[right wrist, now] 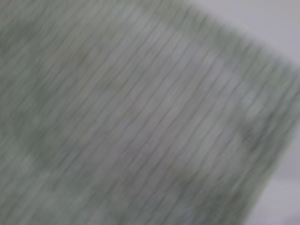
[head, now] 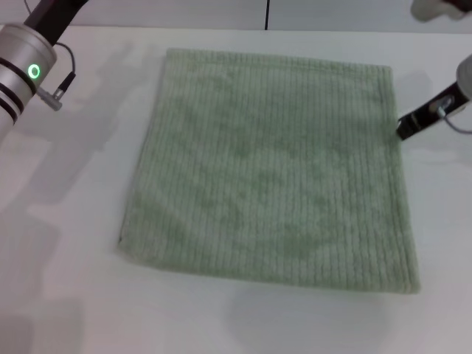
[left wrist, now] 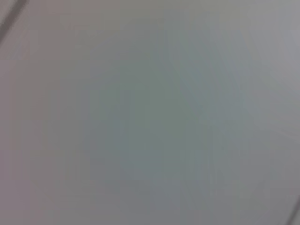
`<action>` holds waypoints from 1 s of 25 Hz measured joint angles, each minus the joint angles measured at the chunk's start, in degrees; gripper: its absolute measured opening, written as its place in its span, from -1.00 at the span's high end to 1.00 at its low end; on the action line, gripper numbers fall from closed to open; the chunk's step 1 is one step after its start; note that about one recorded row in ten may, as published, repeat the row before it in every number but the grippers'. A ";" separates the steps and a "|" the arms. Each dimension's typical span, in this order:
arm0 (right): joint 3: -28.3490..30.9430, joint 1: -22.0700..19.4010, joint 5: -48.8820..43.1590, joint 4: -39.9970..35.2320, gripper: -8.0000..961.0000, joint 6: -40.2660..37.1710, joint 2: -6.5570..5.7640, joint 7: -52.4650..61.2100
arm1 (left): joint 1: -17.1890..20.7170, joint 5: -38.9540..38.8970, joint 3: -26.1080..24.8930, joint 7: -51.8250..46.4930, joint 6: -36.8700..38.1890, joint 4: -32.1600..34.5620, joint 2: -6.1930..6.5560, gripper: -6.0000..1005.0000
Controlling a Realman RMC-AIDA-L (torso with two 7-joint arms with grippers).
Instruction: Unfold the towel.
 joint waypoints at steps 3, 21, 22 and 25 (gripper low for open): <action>-0.02 -0.86 -3.90 -5.68 0.98 0.71 1.12 1.86 | -0.83 -4.28 -0.03 5.01 0.91 2.42 0.05 -0.13; -30.49 -36.17 -6.36 -27.02 0.98 68.80 5.41 3.36 | -1.14 -12.54 -0.20 14.43 3.00 5.76 0.01 -0.13; -31.80 -36.94 -5.06 -23.55 0.98 76.80 5.34 3.40 | -1.15 -12.76 -0.20 16.32 3.01 5.89 -0.07 -0.13; -34.55 -36.65 -1.16 -11.76 0.98 97.63 5.33 4.19 | -1.06 -12.77 -0.20 18.15 3.01 5.94 -0.14 -0.13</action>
